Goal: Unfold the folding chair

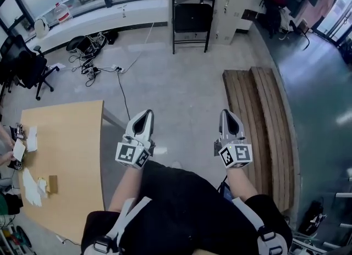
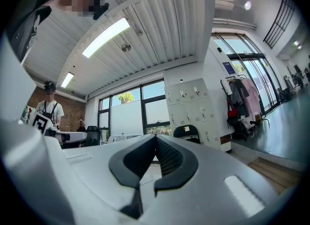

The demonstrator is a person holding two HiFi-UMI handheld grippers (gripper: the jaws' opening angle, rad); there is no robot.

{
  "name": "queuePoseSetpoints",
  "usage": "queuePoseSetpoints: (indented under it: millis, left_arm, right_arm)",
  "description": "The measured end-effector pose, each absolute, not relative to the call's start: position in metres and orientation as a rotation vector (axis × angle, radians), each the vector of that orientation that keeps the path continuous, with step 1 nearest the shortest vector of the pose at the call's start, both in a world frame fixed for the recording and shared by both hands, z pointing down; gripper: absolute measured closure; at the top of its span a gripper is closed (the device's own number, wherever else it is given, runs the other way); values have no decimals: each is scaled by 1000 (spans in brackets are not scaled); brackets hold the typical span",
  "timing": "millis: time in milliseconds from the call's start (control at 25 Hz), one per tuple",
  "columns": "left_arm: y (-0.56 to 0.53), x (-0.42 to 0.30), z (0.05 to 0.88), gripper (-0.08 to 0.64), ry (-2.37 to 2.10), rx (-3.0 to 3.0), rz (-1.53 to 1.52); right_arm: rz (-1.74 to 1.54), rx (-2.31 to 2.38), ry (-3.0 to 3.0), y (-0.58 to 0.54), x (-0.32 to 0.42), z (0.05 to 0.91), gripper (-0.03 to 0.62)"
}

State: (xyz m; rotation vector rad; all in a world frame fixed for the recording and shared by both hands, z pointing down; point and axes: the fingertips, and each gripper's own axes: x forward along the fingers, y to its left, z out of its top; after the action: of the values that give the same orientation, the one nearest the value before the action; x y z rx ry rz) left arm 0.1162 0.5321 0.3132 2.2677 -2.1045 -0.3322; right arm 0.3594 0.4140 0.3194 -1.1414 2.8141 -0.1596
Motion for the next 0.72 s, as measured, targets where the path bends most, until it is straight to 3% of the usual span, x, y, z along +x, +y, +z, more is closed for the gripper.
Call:
queuePoseSetpoints:
  millis: [280, 720]
  left_arm:
    - [494, 121, 318, 561, -2030, 2303, -328]
    - [400, 58, 314, 561, -2005, 2331, -355]
  right_arm:
    - [-204, -1199, 2803, 391, 366, 327, 586]
    - [-174, -1220, 2795, 312, 299, 322, 586]
